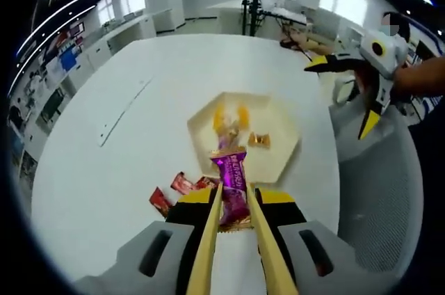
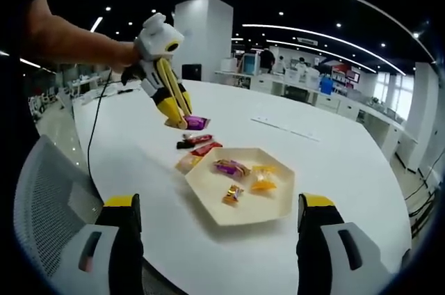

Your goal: Place the target food into the container with the food tongs after gripping and lifting it, then release it inside without dropping or visibly crushing the food.

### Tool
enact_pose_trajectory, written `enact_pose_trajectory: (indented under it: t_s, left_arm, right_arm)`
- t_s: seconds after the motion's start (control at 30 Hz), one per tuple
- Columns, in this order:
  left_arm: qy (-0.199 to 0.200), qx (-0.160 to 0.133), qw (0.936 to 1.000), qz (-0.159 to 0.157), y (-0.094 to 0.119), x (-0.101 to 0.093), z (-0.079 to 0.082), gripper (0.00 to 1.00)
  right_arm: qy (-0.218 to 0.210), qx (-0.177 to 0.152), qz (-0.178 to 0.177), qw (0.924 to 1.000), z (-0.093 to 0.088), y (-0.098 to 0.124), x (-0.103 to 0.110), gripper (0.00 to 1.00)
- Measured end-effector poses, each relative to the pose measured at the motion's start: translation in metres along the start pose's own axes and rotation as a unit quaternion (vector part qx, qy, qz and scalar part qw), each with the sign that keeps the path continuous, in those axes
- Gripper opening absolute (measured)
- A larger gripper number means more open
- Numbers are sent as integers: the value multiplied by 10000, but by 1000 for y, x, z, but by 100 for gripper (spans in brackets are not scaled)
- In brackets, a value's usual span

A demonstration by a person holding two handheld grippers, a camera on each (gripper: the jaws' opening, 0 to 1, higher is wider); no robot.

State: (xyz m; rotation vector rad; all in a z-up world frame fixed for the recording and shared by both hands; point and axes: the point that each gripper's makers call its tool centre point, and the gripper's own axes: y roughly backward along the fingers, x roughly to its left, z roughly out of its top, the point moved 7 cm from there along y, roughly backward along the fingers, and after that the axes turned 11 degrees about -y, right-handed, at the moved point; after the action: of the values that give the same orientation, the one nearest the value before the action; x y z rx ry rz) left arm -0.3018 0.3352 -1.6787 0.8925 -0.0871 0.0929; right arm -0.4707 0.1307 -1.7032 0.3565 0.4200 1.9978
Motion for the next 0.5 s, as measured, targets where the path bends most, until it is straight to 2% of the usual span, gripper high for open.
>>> enact_pose_trajectory:
  t_s: [0.5]
  left_arm:
    - [-92, -57, 9999, -41, -11, 5, 22, 19]
  right_arm:
    - [-15, -48, 11, 10000, 2, 1, -1, 91]
